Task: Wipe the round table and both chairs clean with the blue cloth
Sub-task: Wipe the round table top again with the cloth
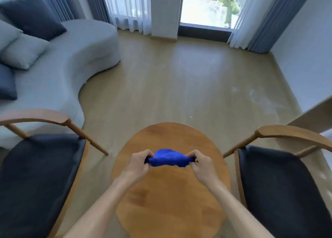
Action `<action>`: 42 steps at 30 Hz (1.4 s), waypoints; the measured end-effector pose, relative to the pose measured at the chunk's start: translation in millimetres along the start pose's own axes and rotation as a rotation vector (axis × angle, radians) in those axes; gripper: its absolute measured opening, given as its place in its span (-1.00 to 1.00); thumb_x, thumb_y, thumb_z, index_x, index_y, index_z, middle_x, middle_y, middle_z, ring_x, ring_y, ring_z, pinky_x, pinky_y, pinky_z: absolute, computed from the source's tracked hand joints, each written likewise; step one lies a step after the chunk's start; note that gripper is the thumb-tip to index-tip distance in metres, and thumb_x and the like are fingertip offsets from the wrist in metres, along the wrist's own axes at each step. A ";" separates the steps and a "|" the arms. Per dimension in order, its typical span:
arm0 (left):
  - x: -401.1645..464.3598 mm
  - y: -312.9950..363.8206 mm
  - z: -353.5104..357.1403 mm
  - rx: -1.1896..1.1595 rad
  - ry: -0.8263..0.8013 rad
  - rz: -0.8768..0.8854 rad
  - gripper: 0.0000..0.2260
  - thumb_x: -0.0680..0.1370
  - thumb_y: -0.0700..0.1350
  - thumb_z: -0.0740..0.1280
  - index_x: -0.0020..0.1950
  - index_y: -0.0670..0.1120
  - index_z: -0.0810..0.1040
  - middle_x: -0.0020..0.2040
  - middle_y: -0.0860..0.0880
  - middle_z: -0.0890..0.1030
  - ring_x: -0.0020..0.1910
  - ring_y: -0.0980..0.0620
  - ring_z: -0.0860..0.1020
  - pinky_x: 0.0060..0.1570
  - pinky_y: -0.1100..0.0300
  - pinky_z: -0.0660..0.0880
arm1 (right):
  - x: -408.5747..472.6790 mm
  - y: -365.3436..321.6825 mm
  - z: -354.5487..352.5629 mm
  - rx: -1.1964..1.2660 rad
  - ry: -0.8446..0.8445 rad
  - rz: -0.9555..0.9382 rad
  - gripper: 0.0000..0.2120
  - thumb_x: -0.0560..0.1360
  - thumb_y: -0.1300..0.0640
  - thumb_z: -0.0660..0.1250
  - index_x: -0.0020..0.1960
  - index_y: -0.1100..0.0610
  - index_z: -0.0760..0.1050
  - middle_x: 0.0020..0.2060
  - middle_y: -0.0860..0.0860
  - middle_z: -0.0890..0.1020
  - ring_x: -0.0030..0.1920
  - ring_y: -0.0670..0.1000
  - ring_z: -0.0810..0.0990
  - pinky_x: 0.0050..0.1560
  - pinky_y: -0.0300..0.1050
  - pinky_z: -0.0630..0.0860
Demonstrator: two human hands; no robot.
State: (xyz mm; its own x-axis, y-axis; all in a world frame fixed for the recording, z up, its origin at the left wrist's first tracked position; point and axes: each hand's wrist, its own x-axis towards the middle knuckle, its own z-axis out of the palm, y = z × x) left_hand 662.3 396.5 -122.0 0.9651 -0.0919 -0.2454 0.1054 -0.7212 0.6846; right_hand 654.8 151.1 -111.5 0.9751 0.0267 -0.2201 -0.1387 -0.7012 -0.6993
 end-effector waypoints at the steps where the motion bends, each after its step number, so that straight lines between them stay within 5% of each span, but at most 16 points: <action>1: -1.1 -17.8 14.0 0.012 -0.040 0.003 -0.75 0.40 -0.40 0.26 -0.10 -0.09 0.58 -0.25 0.09 0.57 -0.23 0.07 0.50 -0.21 0.39 0.41 | -7.8 13.9 19.2 0.000 0.008 0.040 -0.75 0.42 0.44 0.28 -0.07 0.14 0.56 -0.19 -0.12 0.63 -0.17 -0.09 0.59 -0.20 -0.46 0.36; 4: -12.6 -74.3 55.9 0.068 -0.209 -0.016 -0.72 0.39 -0.37 0.22 -0.03 -0.09 0.57 -0.10 0.02 0.63 -0.07 -0.07 0.57 -0.01 0.15 0.45 | -35.3 51.9 77.5 -0.027 -0.102 0.178 -0.72 0.42 0.45 0.24 -0.03 0.14 0.56 -0.11 -0.08 0.65 -0.03 0.01 0.62 -0.07 -0.33 0.43; 8: -27.8 -124.1 88.0 0.145 -0.482 -0.079 -0.75 0.40 -0.28 0.22 0.01 -0.06 0.54 -0.09 -0.01 0.63 -0.04 -0.08 0.58 -0.06 0.12 0.47 | -58.1 80.0 122.4 -0.121 -0.286 0.304 -0.74 0.46 0.32 0.23 0.06 0.06 0.52 -0.03 -0.03 0.65 0.01 0.06 0.59 -0.08 -0.19 0.38; 12: 0.1 -129.5 92.6 0.069 -0.427 -0.161 -0.77 0.44 -0.23 0.27 0.04 -0.04 0.58 -0.05 -0.03 0.65 0.00 -0.10 0.58 -0.06 0.12 0.48 | -38.0 84.6 129.7 -0.101 -0.175 0.294 -0.75 0.50 0.29 0.26 0.14 0.10 0.53 0.06 -0.01 0.63 0.07 0.04 0.57 0.00 -0.25 0.38; 15: 34.6 -124.5 93.1 0.115 -0.314 -0.145 -0.67 0.51 -0.15 0.28 0.27 -0.02 0.50 0.21 0.04 0.57 0.20 0.01 0.51 0.14 0.16 0.44 | -9.9 85.2 135.8 -0.329 -0.083 0.195 -0.65 0.52 0.23 0.27 0.29 0.11 0.47 0.25 0.02 0.52 0.23 0.08 0.48 0.21 -0.11 0.39; 19: 55.0 -124.9 95.3 0.198 -0.216 -0.179 -0.63 0.57 -0.12 0.21 0.39 -0.06 0.38 0.34 0.02 0.43 0.33 0.02 0.40 0.21 0.10 0.39 | 11.9 80.6 151.4 -0.514 -0.049 -0.247 -0.55 0.30 0.17 0.51 0.18 0.09 0.59 0.24 0.16 0.55 0.21 0.23 0.53 0.10 0.12 0.54; 22: 52.9 -138.7 95.9 0.208 -0.142 -0.192 -0.67 0.57 -0.18 0.20 0.35 -0.11 0.43 0.32 -0.05 0.45 0.32 -0.03 0.40 0.24 0.07 0.37 | 20.3 88.4 176.0 -0.632 -0.402 -0.525 -0.43 0.41 -0.12 0.40 0.40 -0.10 0.39 0.43 0.13 0.36 0.41 0.24 0.34 0.33 0.26 0.31; 24: 49.2 -155.7 99.1 0.251 -0.115 -0.159 -0.69 0.56 -0.21 0.22 0.31 -0.14 0.46 0.30 -0.07 0.46 0.30 -0.05 0.41 0.24 0.06 0.37 | 19.0 100.8 197.9 -0.771 -0.509 -0.608 -0.39 0.45 -0.24 0.30 0.46 -0.18 0.25 0.48 0.12 0.27 0.41 0.23 0.31 0.31 0.23 0.33; 29: 41.5 -190.0 111.2 0.415 -0.112 -0.091 -0.59 0.50 -0.24 0.34 0.36 -0.16 0.48 0.44 -0.15 0.37 0.46 -0.14 0.29 0.39 -0.08 0.27 | 8.2 149.1 205.2 -0.717 -0.217 -0.754 -0.53 0.44 -0.18 0.31 0.32 -0.12 0.45 0.30 0.16 0.51 0.12 0.20 0.56 -0.02 0.04 0.51; 31: 37.1 -196.5 117.2 0.478 -0.114 -0.044 -0.54 0.50 -0.20 0.35 0.41 -0.09 0.45 0.48 -0.16 0.32 0.48 -0.17 0.26 0.40 -0.18 0.23 | 22.9 180.7 171.5 -0.767 -0.026 -0.636 -0.53 0.42 -0.14 0.34 0.31 -0.07 0.51 0.28 0.19 0.52 0.11 0.21 0.58 -0.03 0.05 0.51; 32: 34.8 -198.2 119.9 0.506 -0.101 -0.017 -0.55 0.52 -0.15 0.31 0.42 -0.07 0.44 0.48 -0.17 0.31 0.48 -0.19 0.27 0.39 -0.21 0.24 | 36.4 196.3 151.8 -0.766 0.118 -0.429 -0.54 0.44 -0.12 0.33 0.32 -0.02 0.51 0.29 0.21 0.51 0.13 0.23 0.56 -0.03 0.09 0.51; 36: 32.2 -197.4 126.0 0.478 -0.102 -0.036 -0.47 0.51 0.06 0.02 0.44 -0.04 0.40 0.50 -0.15 0.29 0.49 -0.16 0.23 0.40 -0.24 0.20 | 88.4 227.5 100.2 -0.478 0.527 0.714 -0.45 0.57 -0.12 0.20 0.50 0.04 0.21 0.44 0.24 0.24 0.27 0.35 0.32 0.19 0.30 0.30; 38: 32.5 -199.6 128.3 0.476 -0.100 -0.037 -0.46 0.51 0.07 0.01 0.44 -0.04 0.42 0.50 -0.14 0.29 0.49 -0.16 0.23 0.40 -0.25 0.21 | 106.1 206.2 121.3 -0.493 0.547 0.775 -0.42 0.57 -0.12 0.17 0.51 0.07 0.17 0.46 0.26 0.19 0.29 0.35 0.30 0.21 0.29 0.27; 42: 32.6 -200.3 128.1 0.502 -0.140 -0.030 -0.45 0.53 0.14 0.00 0.43 -0.05 0.43 0.51 -0.15 0.28 0.49 -0.17 0.23 0.38 -0.28 0.24 | 144.2 109.3 220.1 -0.525 0.393 0.391 -0.36 0.50 -0.09 0.21 0.52 0.06 0.16 0.50 0.25 0.14 0.39 0.31 0.24 0.26 0.26 0.25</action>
State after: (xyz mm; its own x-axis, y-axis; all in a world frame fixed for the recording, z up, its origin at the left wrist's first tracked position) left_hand 641.9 450.0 -355.0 0.9183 -0.1328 -0.3730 -0.0292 -0.9622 0.2707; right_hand 742.1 235.2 -369.3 0.8754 -0.4799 -0.0582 -0.4819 -0.8567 -0.1838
